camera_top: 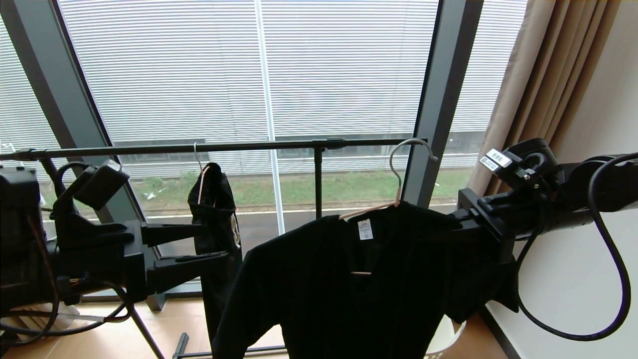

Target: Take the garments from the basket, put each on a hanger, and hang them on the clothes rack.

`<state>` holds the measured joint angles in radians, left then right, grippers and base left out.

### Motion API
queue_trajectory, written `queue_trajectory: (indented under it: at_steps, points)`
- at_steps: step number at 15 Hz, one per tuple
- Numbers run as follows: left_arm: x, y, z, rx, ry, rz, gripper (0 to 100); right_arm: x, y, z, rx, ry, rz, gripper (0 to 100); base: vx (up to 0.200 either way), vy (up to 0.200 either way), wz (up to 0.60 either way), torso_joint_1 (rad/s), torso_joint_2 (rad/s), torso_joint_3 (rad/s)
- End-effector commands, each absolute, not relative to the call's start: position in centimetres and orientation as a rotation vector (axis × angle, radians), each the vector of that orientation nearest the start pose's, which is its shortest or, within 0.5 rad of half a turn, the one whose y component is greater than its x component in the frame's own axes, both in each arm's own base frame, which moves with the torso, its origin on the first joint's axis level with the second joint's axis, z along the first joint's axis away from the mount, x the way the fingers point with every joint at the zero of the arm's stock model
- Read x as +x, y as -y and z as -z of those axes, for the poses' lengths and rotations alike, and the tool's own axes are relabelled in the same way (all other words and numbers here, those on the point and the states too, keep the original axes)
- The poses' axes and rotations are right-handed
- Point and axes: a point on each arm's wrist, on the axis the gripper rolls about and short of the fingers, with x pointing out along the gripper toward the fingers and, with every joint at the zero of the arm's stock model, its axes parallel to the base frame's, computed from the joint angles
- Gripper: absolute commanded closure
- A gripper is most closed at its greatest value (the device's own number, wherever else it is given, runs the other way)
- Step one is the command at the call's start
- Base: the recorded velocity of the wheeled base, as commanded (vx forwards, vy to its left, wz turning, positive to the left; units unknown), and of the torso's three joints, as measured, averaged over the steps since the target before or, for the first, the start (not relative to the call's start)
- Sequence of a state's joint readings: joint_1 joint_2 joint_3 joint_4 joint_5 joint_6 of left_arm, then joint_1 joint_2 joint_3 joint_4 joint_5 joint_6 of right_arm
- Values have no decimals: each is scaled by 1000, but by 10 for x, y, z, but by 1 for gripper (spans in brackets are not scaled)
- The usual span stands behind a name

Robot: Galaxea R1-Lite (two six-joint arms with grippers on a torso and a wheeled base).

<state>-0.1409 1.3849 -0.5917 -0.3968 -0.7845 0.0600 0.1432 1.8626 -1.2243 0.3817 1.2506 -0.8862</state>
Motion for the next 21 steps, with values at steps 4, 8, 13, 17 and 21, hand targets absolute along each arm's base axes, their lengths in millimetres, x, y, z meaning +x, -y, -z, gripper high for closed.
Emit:
queue_trajectory:
  at_steps: [4, 8, 13, 17, 21]
  points:
    - [244, 126, -216, 40, -390, 960, 0, 310, -71, -167, -122, -309, -1530, 100, 0, 0, 0, 0, 0, 0]
    - [268, 156, -210, 173, -425, 1036, 0, 309, -72, -167, -121, -310, -1532, 100, 0, 0, 0, 0, 0, 0]
    - [271, 176, -205, 259, -416, 1099, 0, 309, -72, -166, -120, -314, -1531, 100, 0, 0, 0, 0, 0, 0]
    - [269, 186, -198, 269, -436, 1129, 0, 307, -72, -165, -116, -317, -1534, 100, 0, 0, 0, 0, 0, 0]
    - [266, 189, -196, 271, -445, 1141, 0, 305, -77, -165, -126, -312, -1551, 100, 0, 0, 0, 0, 0, 0]
